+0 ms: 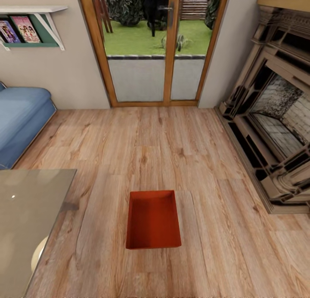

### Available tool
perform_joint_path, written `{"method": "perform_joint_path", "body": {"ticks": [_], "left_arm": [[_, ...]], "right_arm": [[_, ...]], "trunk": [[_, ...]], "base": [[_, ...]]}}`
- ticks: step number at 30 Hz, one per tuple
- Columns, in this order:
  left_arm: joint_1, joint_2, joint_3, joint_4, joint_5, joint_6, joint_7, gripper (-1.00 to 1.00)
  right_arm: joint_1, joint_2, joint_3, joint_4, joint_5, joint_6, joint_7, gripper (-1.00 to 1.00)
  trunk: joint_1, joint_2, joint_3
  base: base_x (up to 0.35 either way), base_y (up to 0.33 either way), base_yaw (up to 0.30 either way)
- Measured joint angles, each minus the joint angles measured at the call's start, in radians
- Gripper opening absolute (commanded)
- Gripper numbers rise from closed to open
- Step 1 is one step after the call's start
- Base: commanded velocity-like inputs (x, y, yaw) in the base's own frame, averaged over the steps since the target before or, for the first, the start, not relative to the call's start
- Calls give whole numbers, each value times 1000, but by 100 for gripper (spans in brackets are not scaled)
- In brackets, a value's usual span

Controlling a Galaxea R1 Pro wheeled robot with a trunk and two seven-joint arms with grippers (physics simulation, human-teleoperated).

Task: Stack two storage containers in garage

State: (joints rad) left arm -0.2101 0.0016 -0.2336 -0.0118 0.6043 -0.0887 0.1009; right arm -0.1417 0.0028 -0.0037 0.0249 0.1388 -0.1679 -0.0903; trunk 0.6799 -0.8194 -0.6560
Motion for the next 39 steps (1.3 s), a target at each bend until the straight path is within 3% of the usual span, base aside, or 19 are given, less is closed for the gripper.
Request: {"method": "perform_joint_path", "body": {"ticks": [39], "left_arm": [[0,0,0,0,0,0,0,100]], "right_arm": [[0,0,-1,0,0,-1,0,100]], "trunk": [[0,0,-63]], "base": [[0,0,21]]}}
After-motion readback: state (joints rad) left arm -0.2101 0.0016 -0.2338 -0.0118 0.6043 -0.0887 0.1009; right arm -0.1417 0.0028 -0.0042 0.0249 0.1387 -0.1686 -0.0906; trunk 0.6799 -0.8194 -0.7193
